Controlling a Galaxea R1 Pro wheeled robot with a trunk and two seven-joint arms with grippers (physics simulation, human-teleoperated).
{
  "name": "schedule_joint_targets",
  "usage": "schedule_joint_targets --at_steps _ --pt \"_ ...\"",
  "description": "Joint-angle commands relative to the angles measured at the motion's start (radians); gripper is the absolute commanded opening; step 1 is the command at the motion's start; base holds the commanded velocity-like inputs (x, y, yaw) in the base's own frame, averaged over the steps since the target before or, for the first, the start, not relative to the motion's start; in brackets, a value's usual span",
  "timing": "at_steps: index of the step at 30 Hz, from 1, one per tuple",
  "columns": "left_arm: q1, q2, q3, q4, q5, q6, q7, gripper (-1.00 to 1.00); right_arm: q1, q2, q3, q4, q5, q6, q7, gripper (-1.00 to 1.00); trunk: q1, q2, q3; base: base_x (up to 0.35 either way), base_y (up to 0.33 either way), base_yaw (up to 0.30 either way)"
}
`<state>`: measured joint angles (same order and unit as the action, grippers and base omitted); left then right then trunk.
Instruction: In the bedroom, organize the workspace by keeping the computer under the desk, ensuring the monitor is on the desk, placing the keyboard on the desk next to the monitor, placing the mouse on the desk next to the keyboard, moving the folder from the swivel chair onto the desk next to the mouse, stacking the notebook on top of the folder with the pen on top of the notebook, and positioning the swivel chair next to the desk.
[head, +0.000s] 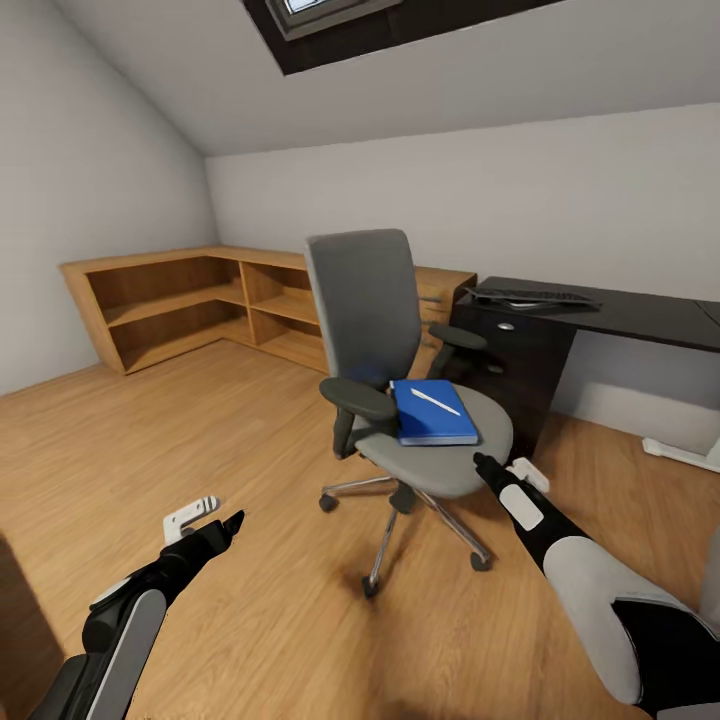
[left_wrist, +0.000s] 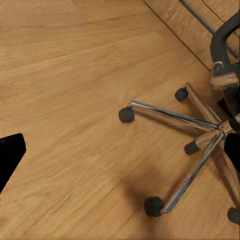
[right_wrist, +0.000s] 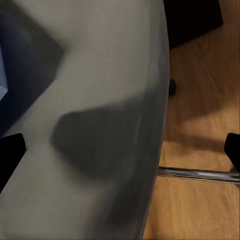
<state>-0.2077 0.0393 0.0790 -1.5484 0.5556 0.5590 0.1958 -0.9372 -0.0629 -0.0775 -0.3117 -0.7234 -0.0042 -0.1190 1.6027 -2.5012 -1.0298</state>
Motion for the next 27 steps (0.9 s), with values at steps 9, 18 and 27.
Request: schedule_joint_targets --at_steps 9,18,27 --pt "-0.001 -0.001 -0.002 -0.001 0.010 0.004 0.008 1.00 0.001 0.000 0.007 0.046 -0.021 0.000 -0.001 1.00 0.000 0.000 -0.001 0.003 -0.008 0.255" --pt "-0.001 -0.002 -0.004 -0.001 0.009 0.004 0.008 1.00 0.001 0.000 0.007 0.046 -0.019 0.000 -0.001 1.00 0.000 0.000 -0.001 0.152 -0.116 0.115" --pt "-0.001 -0.003 -0.004 -0.001 0.007 0.003 0.008 1.00 0.001 0.000 0.007 0.046 -0.019 -0.001 -0.001 1.00 0.000 0.000 -0.001 0.239 -0.132 0.000"
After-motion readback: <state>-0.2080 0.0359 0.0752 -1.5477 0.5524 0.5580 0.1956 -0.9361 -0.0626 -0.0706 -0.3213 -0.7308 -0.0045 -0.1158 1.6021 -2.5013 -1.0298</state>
